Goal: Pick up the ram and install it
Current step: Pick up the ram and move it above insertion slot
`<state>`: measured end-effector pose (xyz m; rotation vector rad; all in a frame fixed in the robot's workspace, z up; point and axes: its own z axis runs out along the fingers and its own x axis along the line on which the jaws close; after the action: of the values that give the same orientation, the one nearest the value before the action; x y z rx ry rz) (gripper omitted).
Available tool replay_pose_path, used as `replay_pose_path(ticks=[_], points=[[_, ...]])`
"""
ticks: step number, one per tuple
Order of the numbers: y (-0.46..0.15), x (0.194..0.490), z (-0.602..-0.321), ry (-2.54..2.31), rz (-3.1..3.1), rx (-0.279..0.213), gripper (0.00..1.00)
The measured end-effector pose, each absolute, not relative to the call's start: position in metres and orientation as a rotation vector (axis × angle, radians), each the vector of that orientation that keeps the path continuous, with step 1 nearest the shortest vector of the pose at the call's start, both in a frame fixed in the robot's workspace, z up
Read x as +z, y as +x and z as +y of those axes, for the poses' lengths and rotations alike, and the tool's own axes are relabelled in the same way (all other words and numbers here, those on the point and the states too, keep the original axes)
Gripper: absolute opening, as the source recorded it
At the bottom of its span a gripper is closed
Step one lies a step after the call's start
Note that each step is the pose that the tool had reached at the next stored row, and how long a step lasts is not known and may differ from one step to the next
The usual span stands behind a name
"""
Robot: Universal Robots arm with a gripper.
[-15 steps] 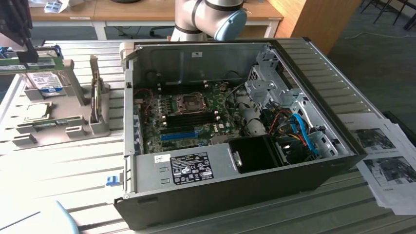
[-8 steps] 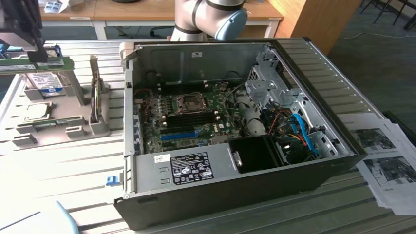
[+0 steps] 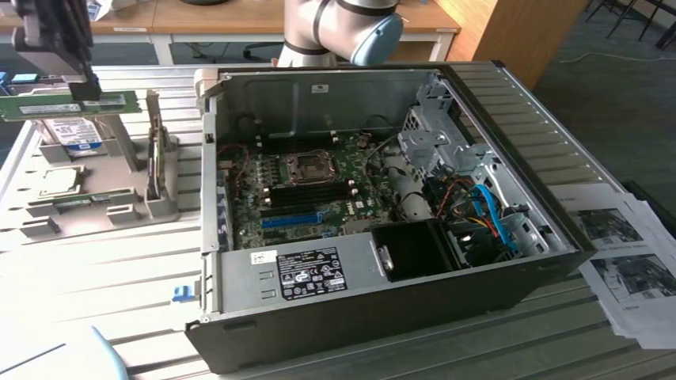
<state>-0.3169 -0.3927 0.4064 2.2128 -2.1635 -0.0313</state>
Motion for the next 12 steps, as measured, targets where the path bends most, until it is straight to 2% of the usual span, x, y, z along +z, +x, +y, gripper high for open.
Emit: replay_pose_path(ticks=[12], points=[[-0.283, 0.406, -0.393, 2.213, -2.163, -0.032, 0.11]])
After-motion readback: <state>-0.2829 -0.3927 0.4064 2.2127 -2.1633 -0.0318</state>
